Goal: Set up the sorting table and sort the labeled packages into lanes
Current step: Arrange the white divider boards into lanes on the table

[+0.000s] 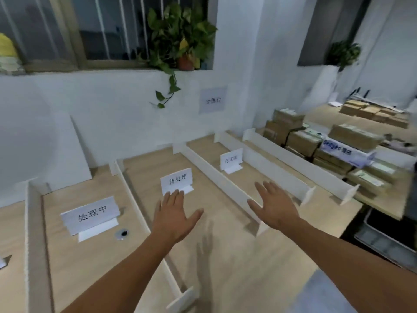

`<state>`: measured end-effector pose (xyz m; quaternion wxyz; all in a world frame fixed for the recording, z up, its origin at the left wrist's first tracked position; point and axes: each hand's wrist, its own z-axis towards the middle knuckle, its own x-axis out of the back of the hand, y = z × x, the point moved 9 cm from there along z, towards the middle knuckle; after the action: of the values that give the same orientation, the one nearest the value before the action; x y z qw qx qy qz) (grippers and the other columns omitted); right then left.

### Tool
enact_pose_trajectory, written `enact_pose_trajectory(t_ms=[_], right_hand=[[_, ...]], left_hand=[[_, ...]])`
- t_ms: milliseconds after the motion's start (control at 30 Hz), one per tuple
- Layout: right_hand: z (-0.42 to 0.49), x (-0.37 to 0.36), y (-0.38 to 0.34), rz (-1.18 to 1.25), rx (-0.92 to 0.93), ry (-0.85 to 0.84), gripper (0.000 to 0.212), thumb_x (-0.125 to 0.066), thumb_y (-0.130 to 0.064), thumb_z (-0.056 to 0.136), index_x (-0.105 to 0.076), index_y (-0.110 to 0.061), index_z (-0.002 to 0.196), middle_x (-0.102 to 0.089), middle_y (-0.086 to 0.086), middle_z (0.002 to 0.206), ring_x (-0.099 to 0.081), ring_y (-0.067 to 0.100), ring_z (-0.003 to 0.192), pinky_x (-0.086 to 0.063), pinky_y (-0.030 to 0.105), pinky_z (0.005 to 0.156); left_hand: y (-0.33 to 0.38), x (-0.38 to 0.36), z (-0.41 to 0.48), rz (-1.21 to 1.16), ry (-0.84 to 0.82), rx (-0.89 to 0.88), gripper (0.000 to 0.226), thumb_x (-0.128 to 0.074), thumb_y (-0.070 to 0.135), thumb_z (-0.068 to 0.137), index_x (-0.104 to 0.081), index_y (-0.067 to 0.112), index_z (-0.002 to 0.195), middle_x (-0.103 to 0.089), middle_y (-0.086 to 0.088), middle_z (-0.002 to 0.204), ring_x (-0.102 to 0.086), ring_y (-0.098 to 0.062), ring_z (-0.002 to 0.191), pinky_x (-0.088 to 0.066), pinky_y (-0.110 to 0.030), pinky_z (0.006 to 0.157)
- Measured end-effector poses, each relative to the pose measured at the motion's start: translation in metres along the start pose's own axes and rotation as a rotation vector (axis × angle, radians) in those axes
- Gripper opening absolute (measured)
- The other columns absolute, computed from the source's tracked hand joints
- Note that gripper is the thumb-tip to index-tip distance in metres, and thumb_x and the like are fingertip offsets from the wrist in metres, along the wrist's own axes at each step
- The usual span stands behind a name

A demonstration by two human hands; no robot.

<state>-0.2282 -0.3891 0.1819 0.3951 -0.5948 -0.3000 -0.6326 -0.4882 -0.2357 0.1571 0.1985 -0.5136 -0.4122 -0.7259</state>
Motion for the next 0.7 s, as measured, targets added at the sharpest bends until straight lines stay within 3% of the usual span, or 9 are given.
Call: enact_pose_trajectory(t_ms=[133, 267, 467, 600, 700], right_hand=[[-0.031, 0.015, 0.123, -0.013, -0.133, 0.012, 0.073, -0.028, -0.068, 0.098, -0.025, -0.028, 0.159, -0.024, 0.004, 0.166, -0.014, 0.024, 0.155, -0.014, 0.046, 0.124], [-0.05, 0.018, 0.245, -0.005, -0.238, -0.011, 0.077, -0.023, -0.072, 0.095, -0.024, -0.029, 0.159, -0.021, 0.005, 0.167, -0.013, 0.025, 0.155, -0.014, 0.046, 0.124], [-0.058, 0.028, 0.419, -0.005, -0.344, -0.017, 0.08, -0.021, -0.073, 0.09, -0.029, -0.029, 0.156, -0.033, 0.004, 0.161, -0.025, 0.024, 0.149, -0.024, 0.046, 0.121], [-0.059, 0.029, 0.51, -0.001, -0.395, -0.033, 0.081, -0.021, -0.072, 0.089, -0.031, -0.027, 0.155, -0.039, 0.003, 0.155, -0.03, 0.025, 0.145, -0.028, 0.045, 0.118], [-0.042, 0.028, 0.564, -0.006, -0.409, -0.028, 0.081, -0.021, -0.071, 0.089, -0.031, -0.028, 0.156, -0.04, 0.002, 0.154, -0.035, 0.025, 0.141, -0.03, 0.042, 0.116]], left_hand=[[0.105, -0.045, 0.031, 0.012, -0.069, -0.109, 0.093, -0.034, 0.078, 0.091, -0.022, 0.018, 0.161, -0.021, 0.0, 0.168, -0.011, -0.018, 0.155, -0.006, -0.043, 0.126], [0.224, -0.09, 0.064, 0.046, -0.082, -0.241, 0.086, -0.04, 0.074, 0.092, -0.032, 0.017, 0.155, -0.035, 0.0, 0.161, -0.024, -0.019, 0.15, -0.019, -0.044, 0.122], [0.407, -0.175, 0.109, -0.016, -0.131, -0.318, 0.078, -0.045, 0.067, 0.094, -0.035, 0.017, 0.153, -0.039, -0.001, 0.158, -0.03, -0.02, 0.146, -0.027, -0.038, 0.119], [0.507, -0.229, 0.125, -0.083, -0.197, -0.384, 0.071, -0.051, 0.062, 0.094, -0.04, 0.018, 0.149, -0.044, -0.001, 0.15, -0.038, -0.019, 0.14, -0.036, -0.036, 0.111], [0.563, -0.263, 0.153, -0.106, -0.221, -0.403, 0.07, -0.049, 0.061, 0.096, -0.039, 0.018, 0.15, -0.044, -0.001, 0.151, -0.037, -0.019, 0.141, -0.037, -0.038, 0.113]])
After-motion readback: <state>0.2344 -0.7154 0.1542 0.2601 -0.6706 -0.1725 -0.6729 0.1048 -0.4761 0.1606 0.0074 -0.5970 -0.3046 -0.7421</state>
